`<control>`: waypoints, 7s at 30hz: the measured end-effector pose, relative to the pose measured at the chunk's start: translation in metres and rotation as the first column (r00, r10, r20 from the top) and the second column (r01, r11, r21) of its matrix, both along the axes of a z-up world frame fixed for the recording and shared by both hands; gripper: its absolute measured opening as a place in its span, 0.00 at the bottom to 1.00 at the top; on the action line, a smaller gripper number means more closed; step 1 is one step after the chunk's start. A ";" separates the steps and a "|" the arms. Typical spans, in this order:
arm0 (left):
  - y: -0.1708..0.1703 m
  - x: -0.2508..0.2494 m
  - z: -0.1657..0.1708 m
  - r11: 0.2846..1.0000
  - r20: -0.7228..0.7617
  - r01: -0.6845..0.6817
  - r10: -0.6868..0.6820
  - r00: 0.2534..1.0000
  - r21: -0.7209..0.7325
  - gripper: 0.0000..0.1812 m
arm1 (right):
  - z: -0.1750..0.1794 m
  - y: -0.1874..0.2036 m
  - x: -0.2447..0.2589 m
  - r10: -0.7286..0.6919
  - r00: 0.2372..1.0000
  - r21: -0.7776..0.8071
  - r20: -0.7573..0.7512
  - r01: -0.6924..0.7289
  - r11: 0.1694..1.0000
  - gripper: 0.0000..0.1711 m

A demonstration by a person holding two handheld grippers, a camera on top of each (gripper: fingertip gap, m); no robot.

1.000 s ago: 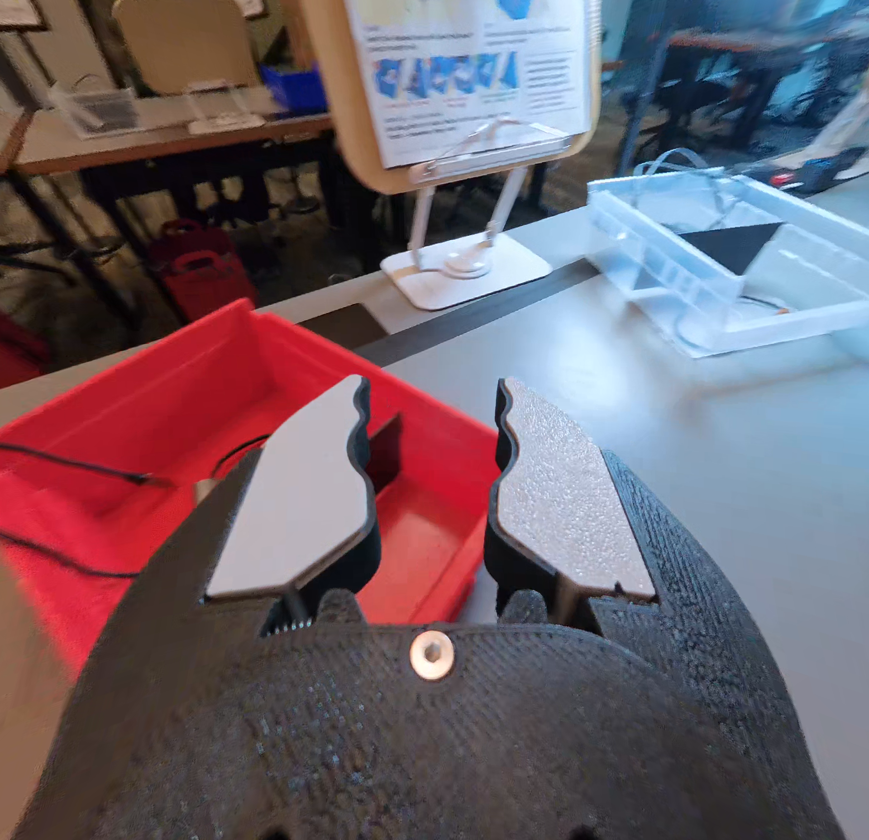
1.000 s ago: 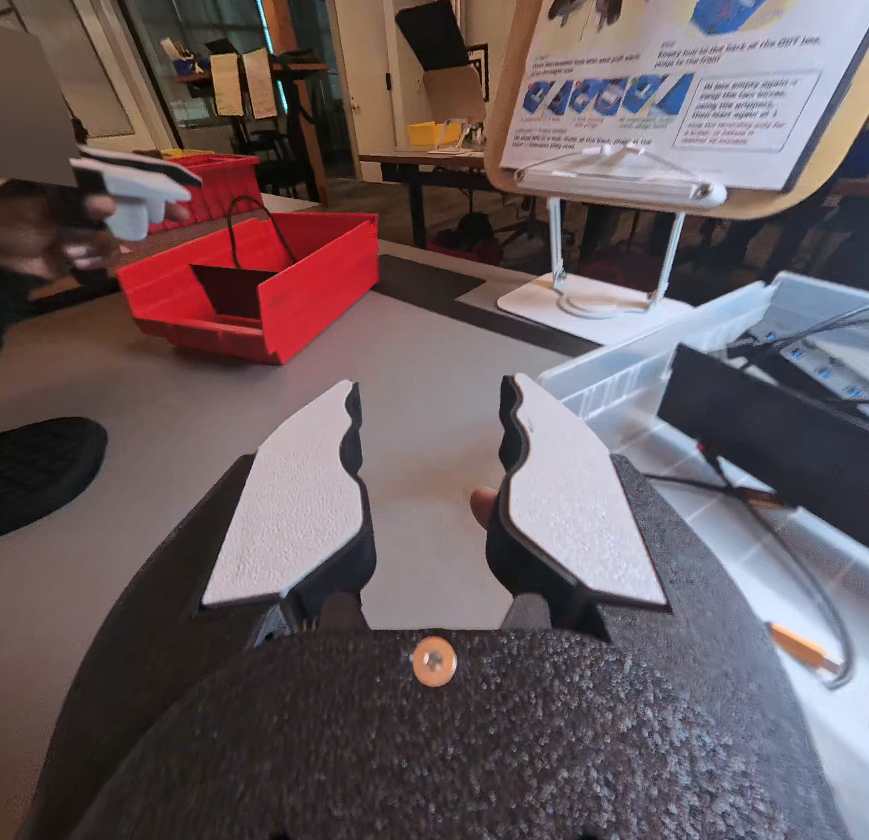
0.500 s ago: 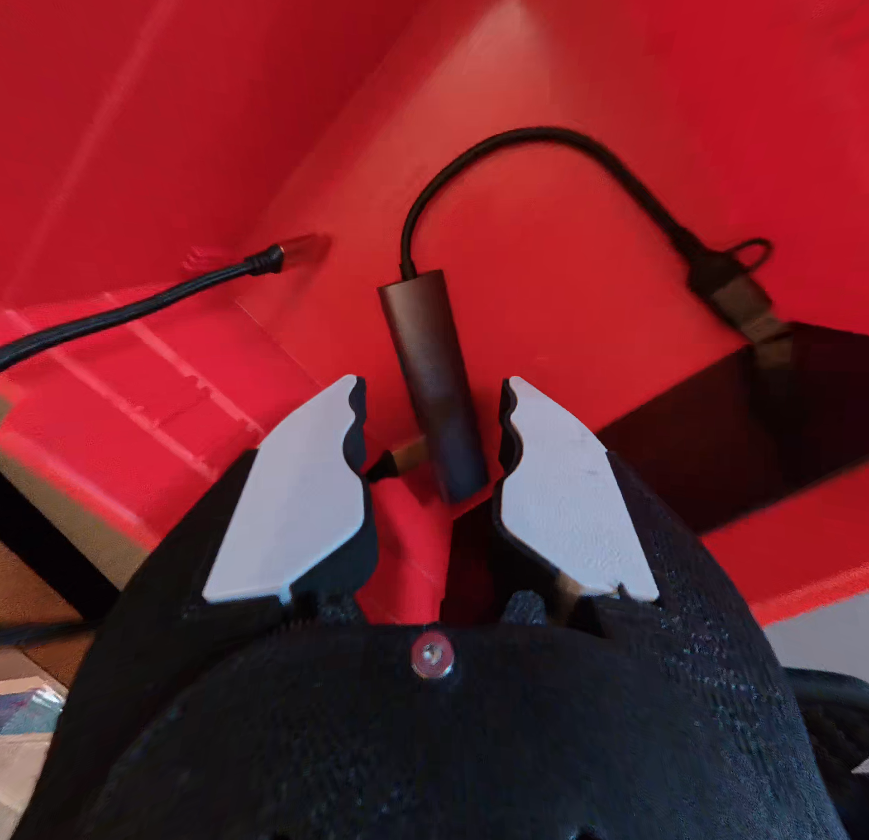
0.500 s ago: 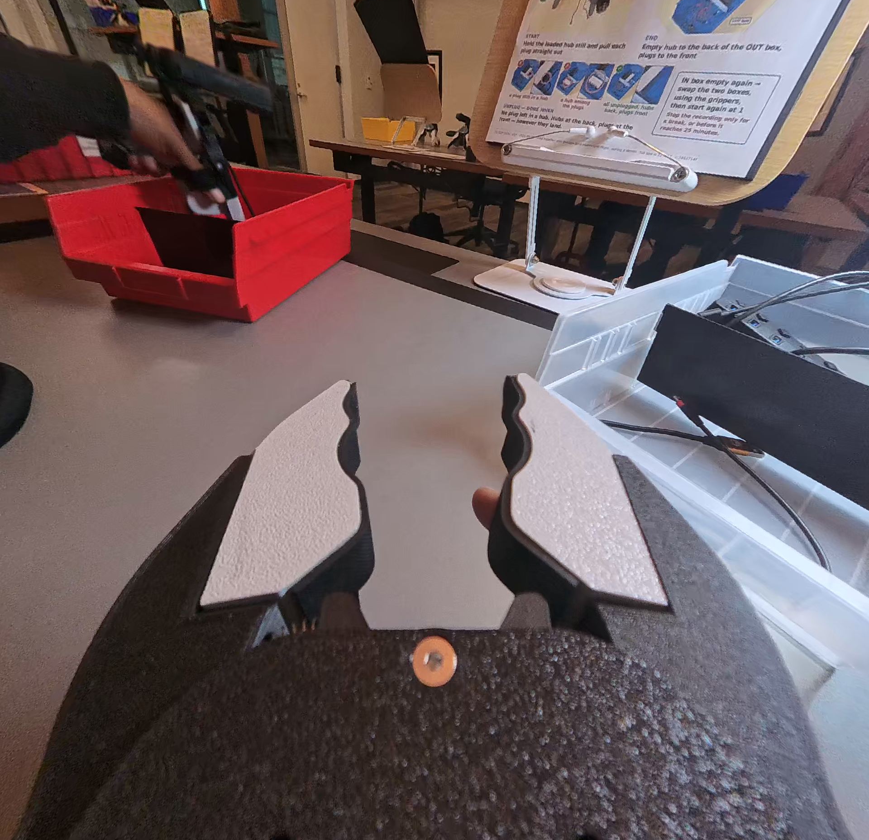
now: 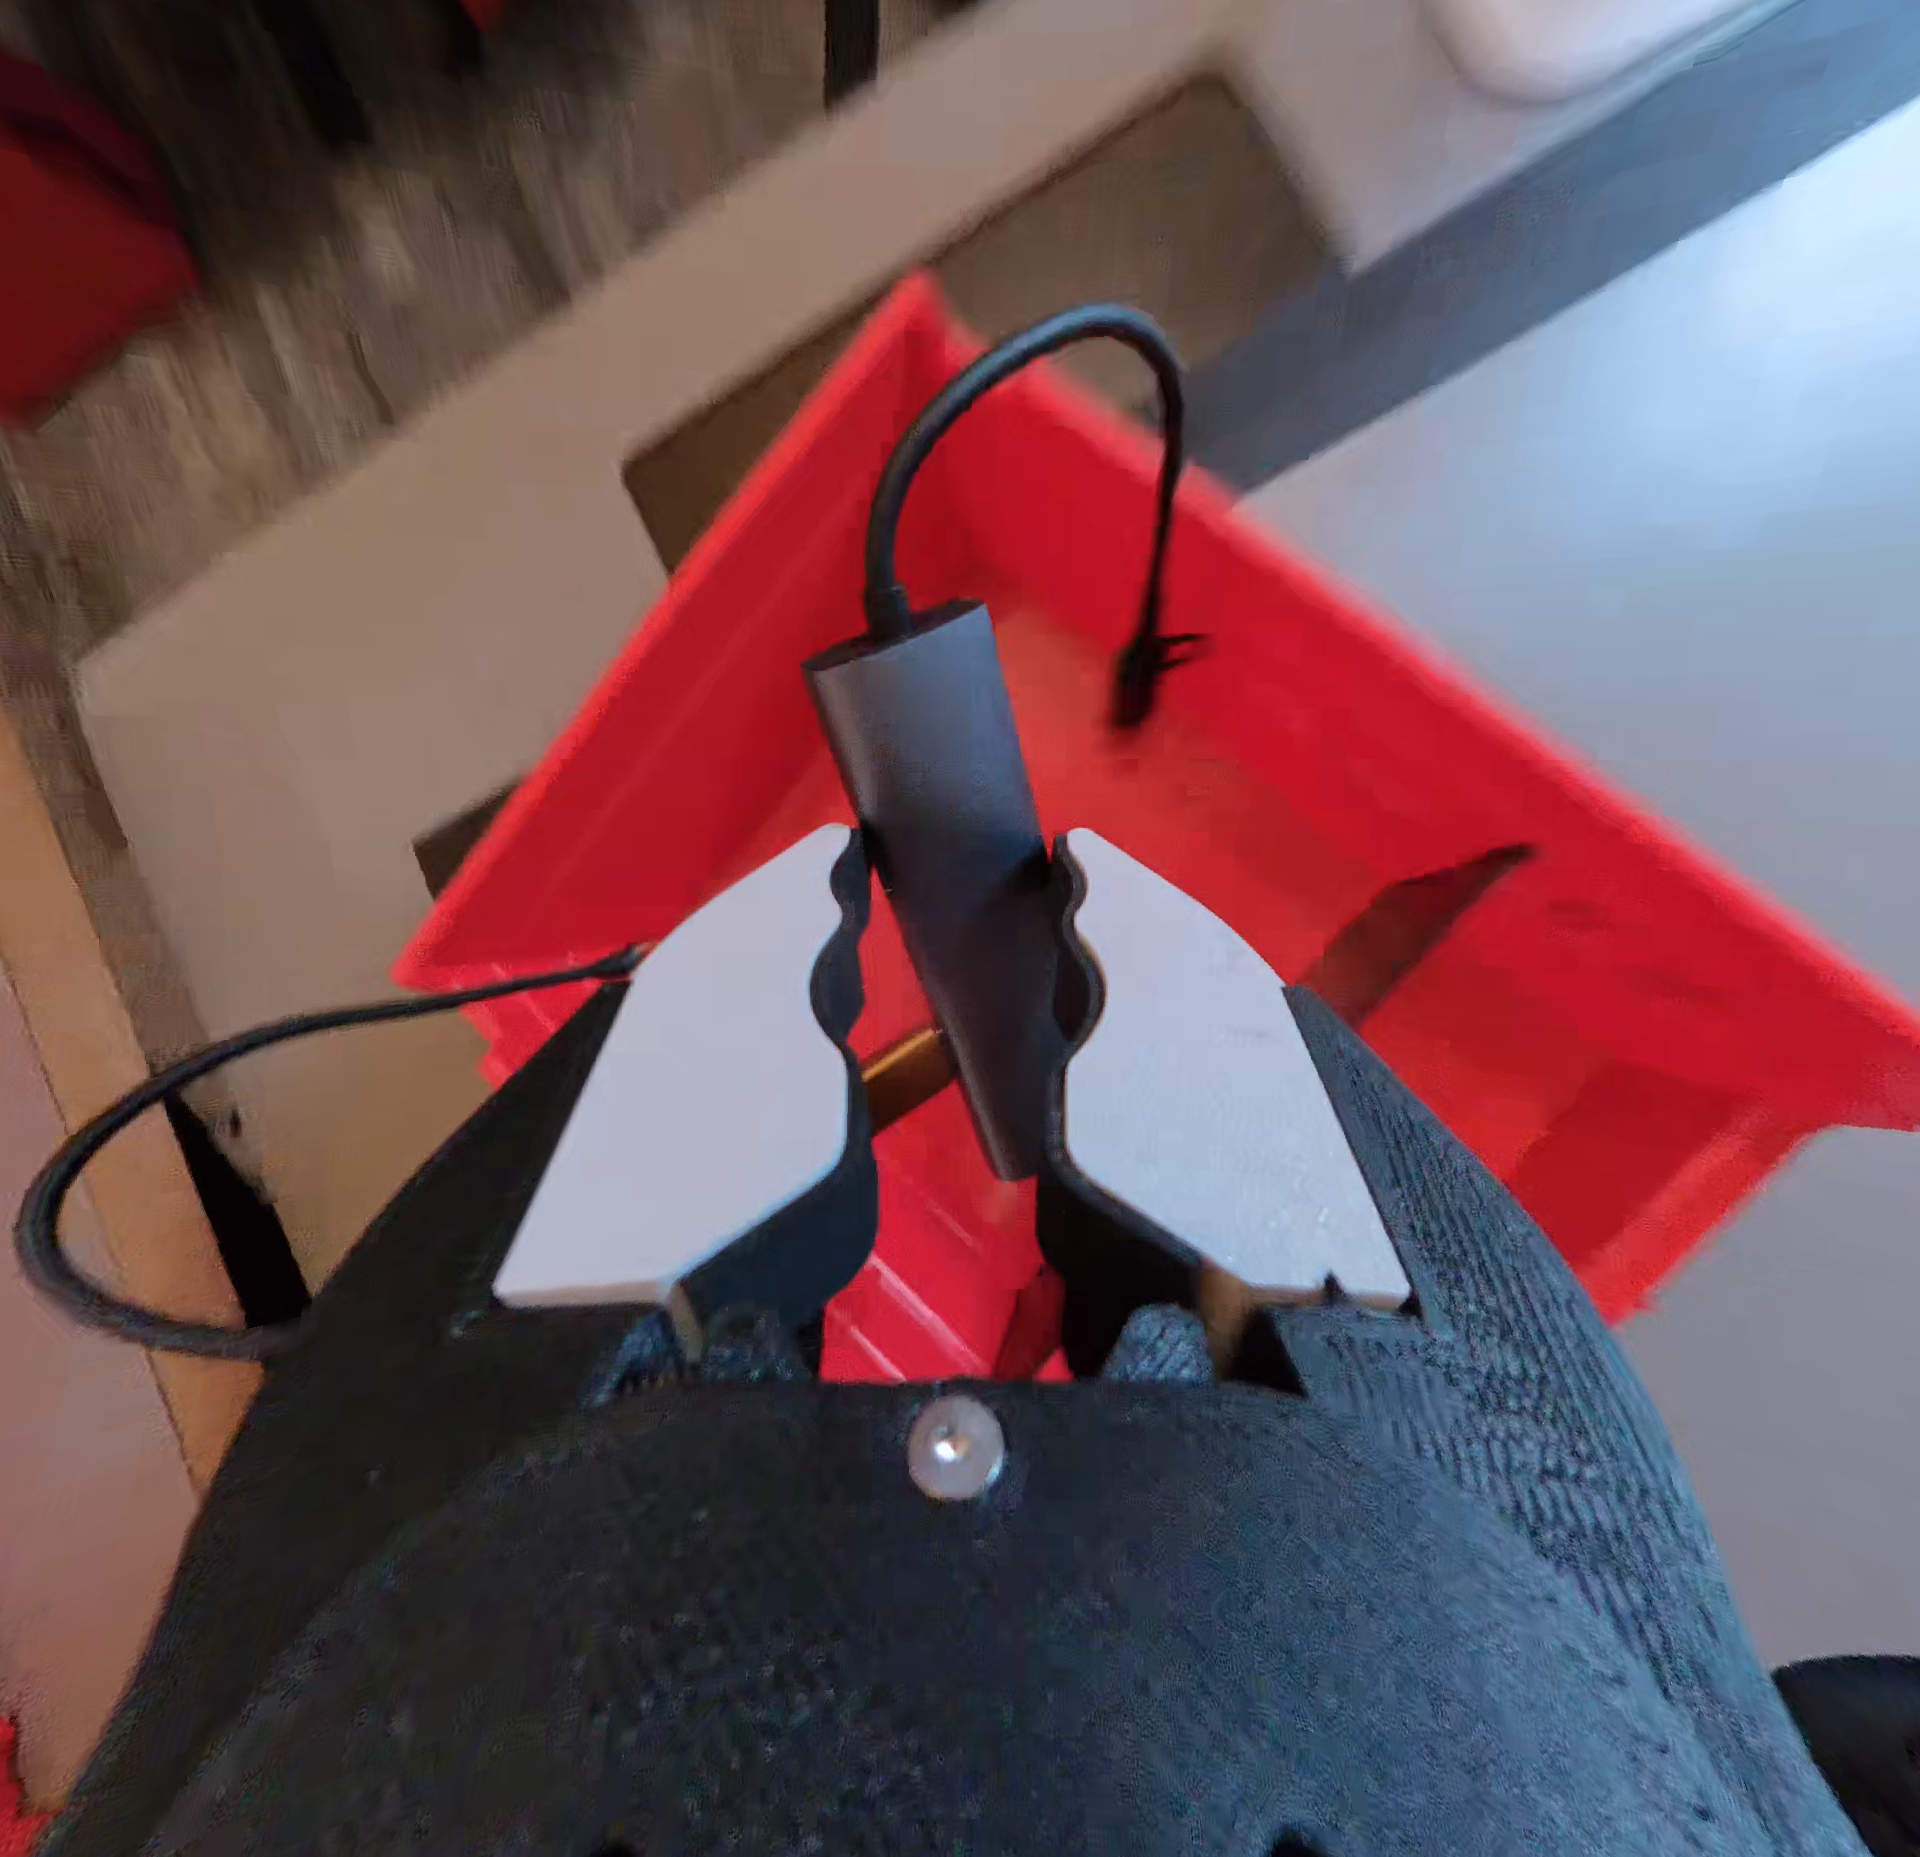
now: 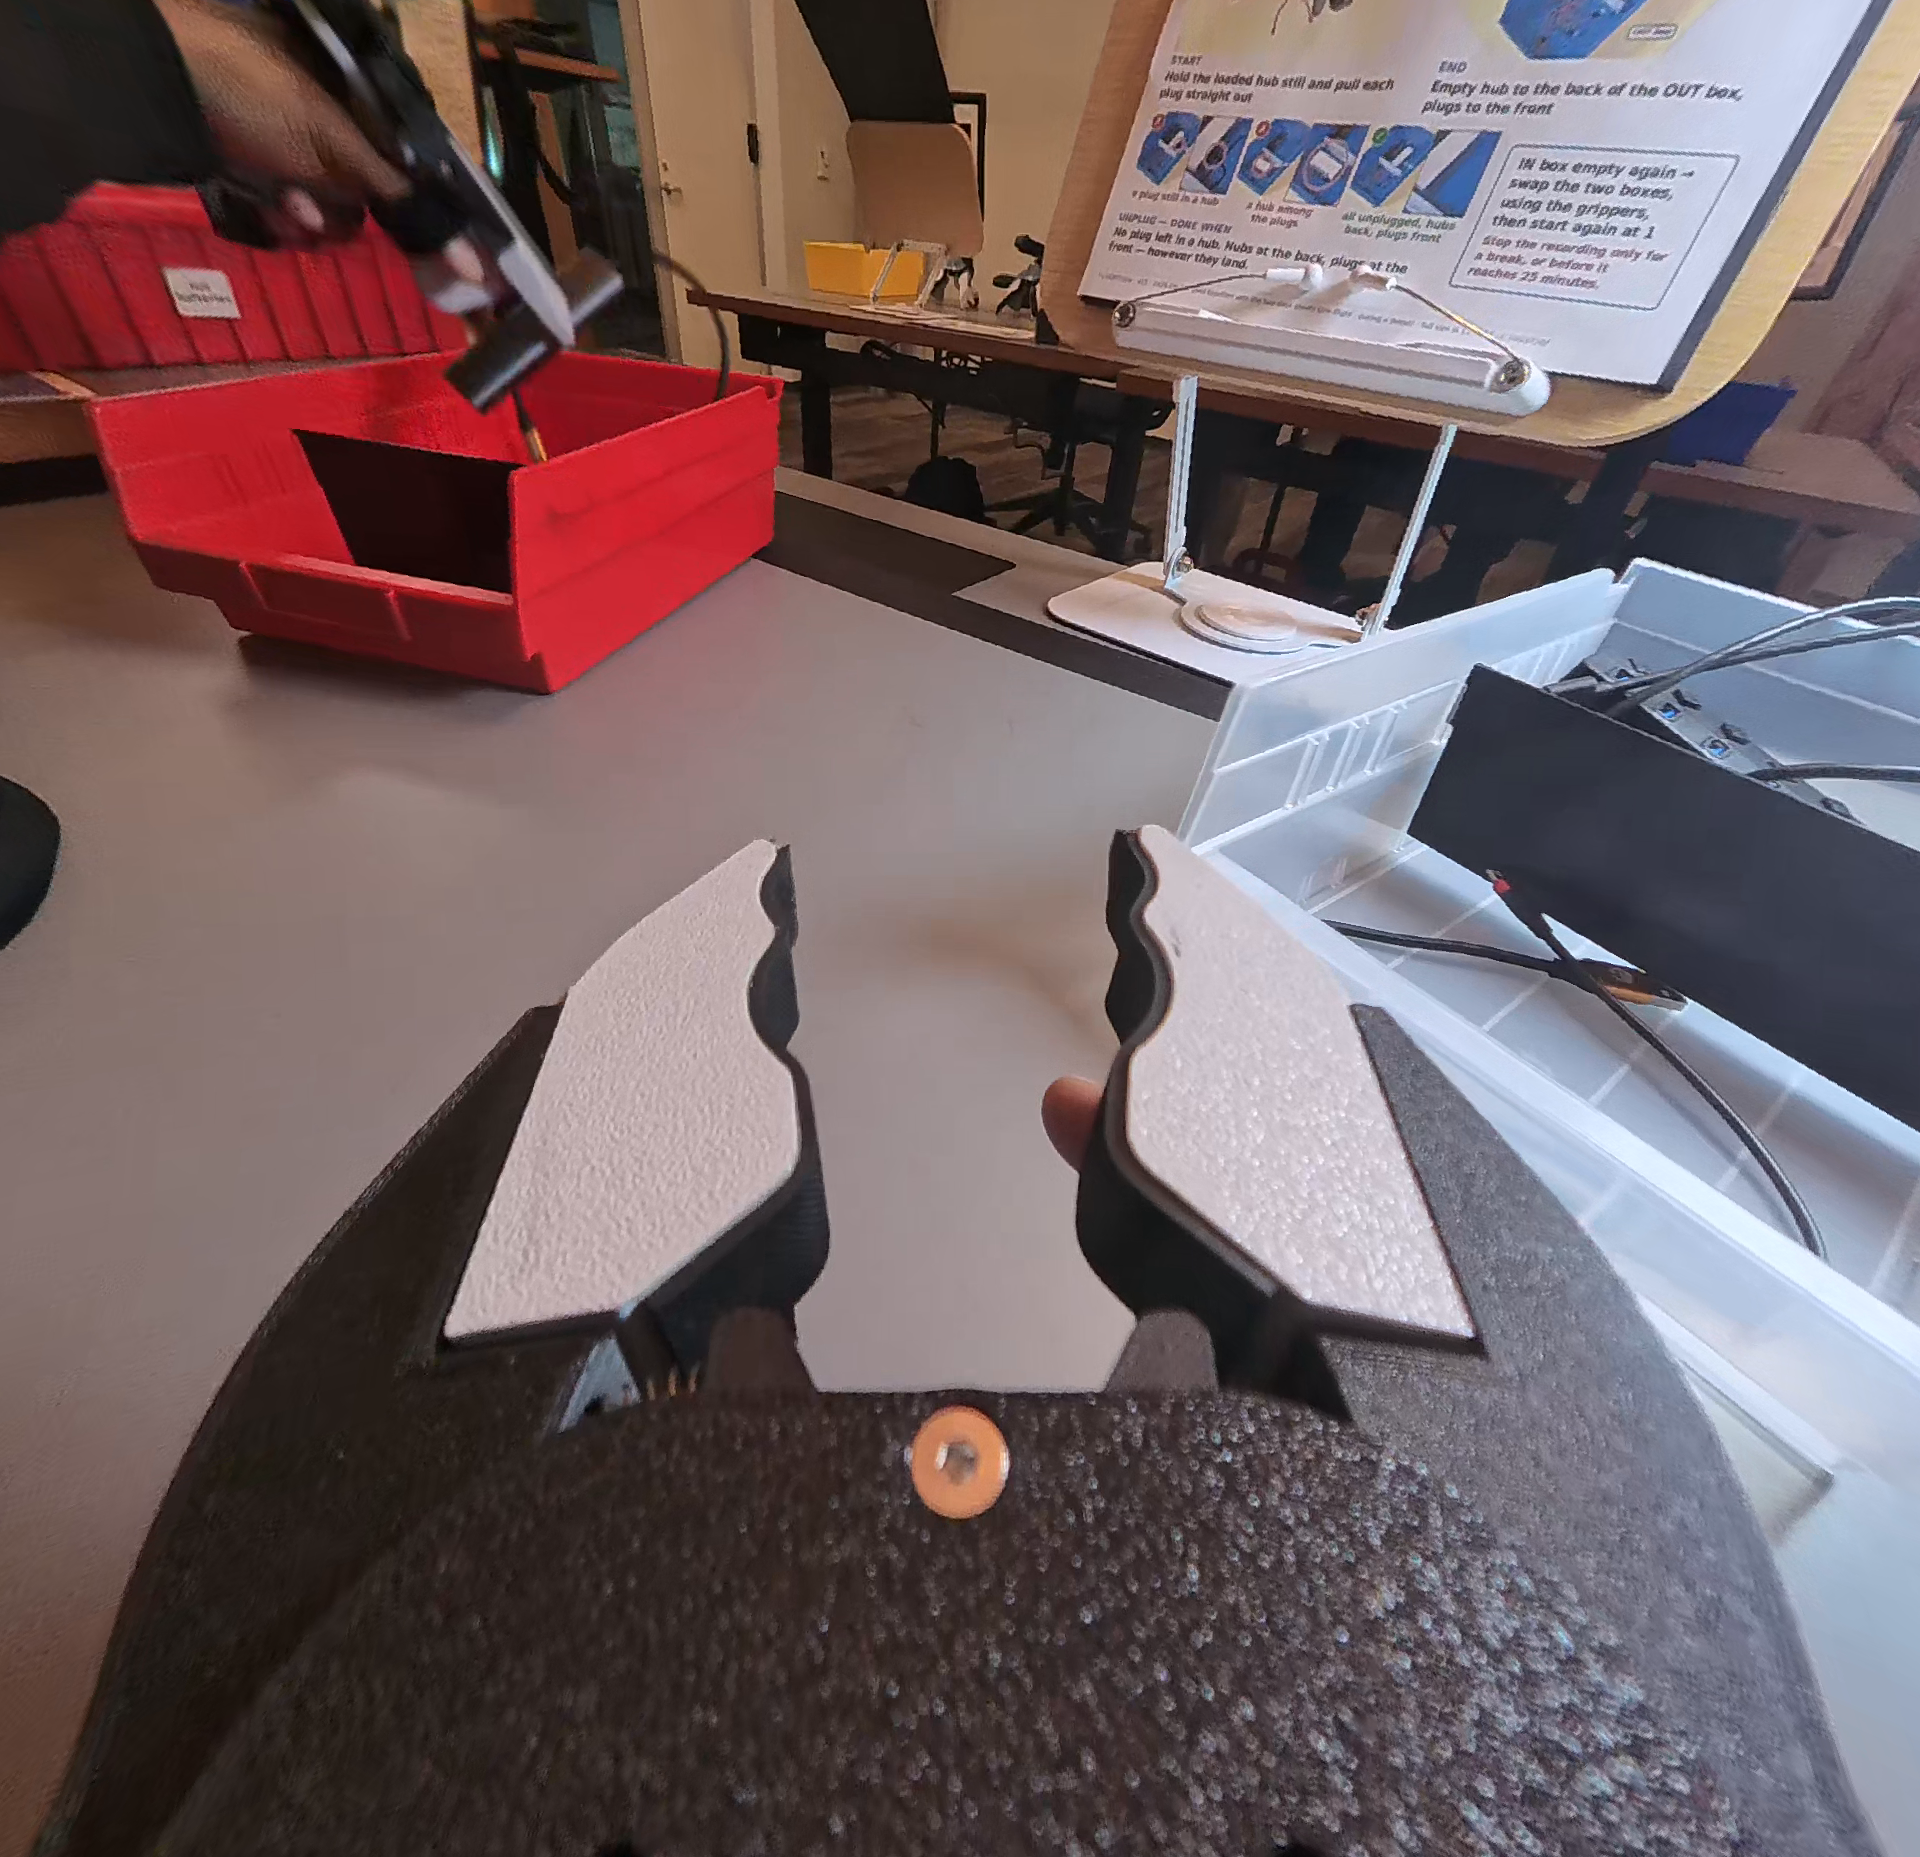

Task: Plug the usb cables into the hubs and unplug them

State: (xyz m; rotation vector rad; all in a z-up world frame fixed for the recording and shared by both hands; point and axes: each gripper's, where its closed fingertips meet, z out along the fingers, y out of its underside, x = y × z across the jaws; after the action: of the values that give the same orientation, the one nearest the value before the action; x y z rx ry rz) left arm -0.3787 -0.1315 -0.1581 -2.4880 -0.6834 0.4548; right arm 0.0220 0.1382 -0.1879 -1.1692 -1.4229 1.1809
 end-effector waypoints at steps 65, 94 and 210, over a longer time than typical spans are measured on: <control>0.165 0.380 -0.036 0.426 -0.265 0.706 -0.717 0.645 0.566 0.30 | 0.037 -0.042 -0.047 0.101 0.968 0.239 0.232 -0.158 0.958 0.02; 0.185 0.357 0.031 0.572 -0.825 0.743 -0.191 0.531 0.346 0.21 | 0.097 -0.059 -0.086 0.093 0.993 -0.095 0.067 -0.086 0.992 0.02; 0.098 0.376 0.078 0.103 -0.548 0.733 -0.597 0.587 0.672 0.10 | 0.064 -0.133 -0.020 0.705 0.686 0.241 0.180 -0.725 0.645 0.04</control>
State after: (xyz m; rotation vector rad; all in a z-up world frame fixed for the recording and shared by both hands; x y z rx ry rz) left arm -0.0028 -0.0332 -0.0805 -1.4319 0.3522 -0.1185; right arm 0.0023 0.0047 -0.1241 -0.4047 -2.1426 1.3790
